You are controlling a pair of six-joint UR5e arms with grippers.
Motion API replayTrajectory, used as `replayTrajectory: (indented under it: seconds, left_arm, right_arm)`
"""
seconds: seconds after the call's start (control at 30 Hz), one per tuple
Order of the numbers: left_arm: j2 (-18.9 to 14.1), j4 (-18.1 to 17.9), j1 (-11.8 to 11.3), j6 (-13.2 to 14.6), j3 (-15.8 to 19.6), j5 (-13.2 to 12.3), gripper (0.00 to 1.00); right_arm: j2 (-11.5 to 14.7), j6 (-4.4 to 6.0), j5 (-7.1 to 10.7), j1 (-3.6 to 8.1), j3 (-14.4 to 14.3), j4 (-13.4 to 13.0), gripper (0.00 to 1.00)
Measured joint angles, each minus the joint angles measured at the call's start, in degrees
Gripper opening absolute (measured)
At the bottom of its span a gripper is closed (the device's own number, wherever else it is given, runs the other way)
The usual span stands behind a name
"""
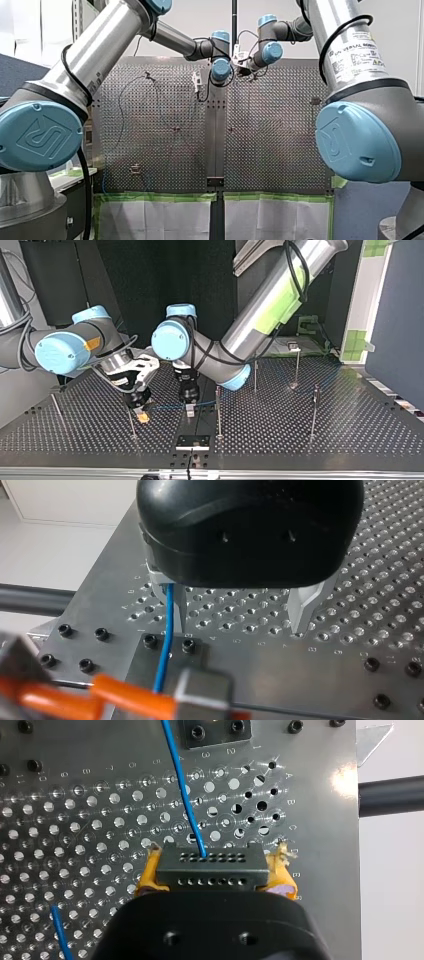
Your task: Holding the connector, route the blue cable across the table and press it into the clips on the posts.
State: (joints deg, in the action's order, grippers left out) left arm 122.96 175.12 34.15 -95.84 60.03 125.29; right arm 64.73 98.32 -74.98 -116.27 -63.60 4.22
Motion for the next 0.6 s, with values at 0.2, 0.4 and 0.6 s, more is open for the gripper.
replayTrajectory:
  seconds: [0.2, 0.4, 0.6]
  left_arm:
    - [-0.02, 0.27, 0.29, 0.06, -0.34, 1.6, 0.77]
    - [-0.01, -0.34, 0.69, 0.03, -0.36, 2.06, 0.18]
    - [-0.04, -0.85, 0.74, -0.88, -0.37, 2.83, 0.0]
  right_arm:
    - [0.0, -0.04, -0.02, 0.01, 0.0, -0.02, 0.0]
    - [-0.01, -0.04, -0.03, 0.01, 0.0, -0.03, 0.0]
    - [-0.04, -0.04, -0.08, 0.02, 0.0, -0.02, 0.0]
